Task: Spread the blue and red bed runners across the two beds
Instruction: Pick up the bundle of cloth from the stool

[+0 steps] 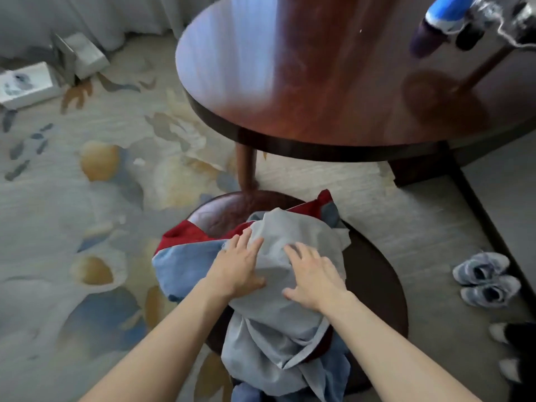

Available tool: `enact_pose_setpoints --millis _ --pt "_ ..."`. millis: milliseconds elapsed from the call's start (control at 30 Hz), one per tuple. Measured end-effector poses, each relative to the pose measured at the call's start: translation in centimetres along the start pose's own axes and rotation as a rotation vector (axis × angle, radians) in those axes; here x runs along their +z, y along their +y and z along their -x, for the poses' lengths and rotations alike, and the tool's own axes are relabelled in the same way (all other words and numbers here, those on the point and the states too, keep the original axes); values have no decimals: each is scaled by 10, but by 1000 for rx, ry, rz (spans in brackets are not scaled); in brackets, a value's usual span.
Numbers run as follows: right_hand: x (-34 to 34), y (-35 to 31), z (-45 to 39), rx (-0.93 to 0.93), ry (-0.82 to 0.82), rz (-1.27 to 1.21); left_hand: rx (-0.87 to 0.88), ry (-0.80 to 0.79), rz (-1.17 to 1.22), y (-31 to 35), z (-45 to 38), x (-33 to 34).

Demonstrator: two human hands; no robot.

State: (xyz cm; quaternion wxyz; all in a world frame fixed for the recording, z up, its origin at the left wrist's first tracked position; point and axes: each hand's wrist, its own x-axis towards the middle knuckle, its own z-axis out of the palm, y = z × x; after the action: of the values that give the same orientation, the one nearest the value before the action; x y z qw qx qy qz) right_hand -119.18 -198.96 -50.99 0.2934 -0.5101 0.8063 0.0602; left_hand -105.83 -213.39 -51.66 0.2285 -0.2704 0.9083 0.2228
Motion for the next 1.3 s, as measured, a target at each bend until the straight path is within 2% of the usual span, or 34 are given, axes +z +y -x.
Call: enact_pose_setpoints --millis 100,200,333,467,600,667,733,800,867,1000,1100,1167,1300 --pt "31 7 -30 13 -34 13 33 -27 -28 -15 -38 21" --pt "54 12 -50 32 1 55 60 -69 -71 -10 -63 43" --pt "73 15 -60 58 125 35 8 89 -157 13 -80 64" --pt "71 20 -58 -1 133 -27 81 84 -119 22 -73 56" --pt "57 25 -48 -34 284 -32 172 72 -82 13 -56 28" --pt "50 26 -44 29 264 -57 219 -2 -30 2 -44 15" --pt "47 22 -48 25 171 -49 245 -56 -9 -7 -30 8" --pt "46 14 -54 -5 52 -26 241 -62 -28 -12 -18 7" --pt "47 7 -56 -21 9 -33 224 -24 -47 -17 -12 9" --pt "50 4 -47 -31 35 -137 201 108 -101 -18 -9 22" --pt "43 1 -41 -88 32 -212 91 30 -70 -16 -14 34" --pt "36 -4 -36 -143 36 -272 96 -42 -39 -13 -17 37" --pt "30 -5 -28 -220 162 -196 164 16 -3 -15 -8 32"
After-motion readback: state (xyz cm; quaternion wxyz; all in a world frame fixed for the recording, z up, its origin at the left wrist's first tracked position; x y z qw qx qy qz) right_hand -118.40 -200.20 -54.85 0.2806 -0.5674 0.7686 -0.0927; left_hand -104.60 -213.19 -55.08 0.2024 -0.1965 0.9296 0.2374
